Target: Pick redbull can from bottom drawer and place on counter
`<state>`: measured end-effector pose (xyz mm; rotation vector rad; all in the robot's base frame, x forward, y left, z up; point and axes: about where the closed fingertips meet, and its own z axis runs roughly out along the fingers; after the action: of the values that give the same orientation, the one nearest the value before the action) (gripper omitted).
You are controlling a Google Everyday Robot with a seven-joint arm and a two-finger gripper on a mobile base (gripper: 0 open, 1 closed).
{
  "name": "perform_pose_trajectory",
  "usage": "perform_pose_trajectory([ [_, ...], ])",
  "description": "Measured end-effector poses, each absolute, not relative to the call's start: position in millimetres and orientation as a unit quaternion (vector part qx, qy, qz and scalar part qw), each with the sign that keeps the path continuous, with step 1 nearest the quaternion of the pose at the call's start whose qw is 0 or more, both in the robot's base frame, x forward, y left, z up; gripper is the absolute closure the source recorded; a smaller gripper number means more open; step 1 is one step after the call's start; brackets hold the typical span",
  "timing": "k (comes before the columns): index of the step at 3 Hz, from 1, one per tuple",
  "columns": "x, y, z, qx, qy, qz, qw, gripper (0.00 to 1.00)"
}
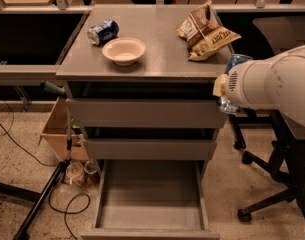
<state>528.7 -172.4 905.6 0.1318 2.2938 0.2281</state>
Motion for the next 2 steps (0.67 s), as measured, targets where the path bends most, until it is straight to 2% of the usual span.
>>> perform_pose_trajectory([
  [2, 619.8, -141.5, 957.0, 0.023, 0.869, 0.119, 0.479, 1.00],
])
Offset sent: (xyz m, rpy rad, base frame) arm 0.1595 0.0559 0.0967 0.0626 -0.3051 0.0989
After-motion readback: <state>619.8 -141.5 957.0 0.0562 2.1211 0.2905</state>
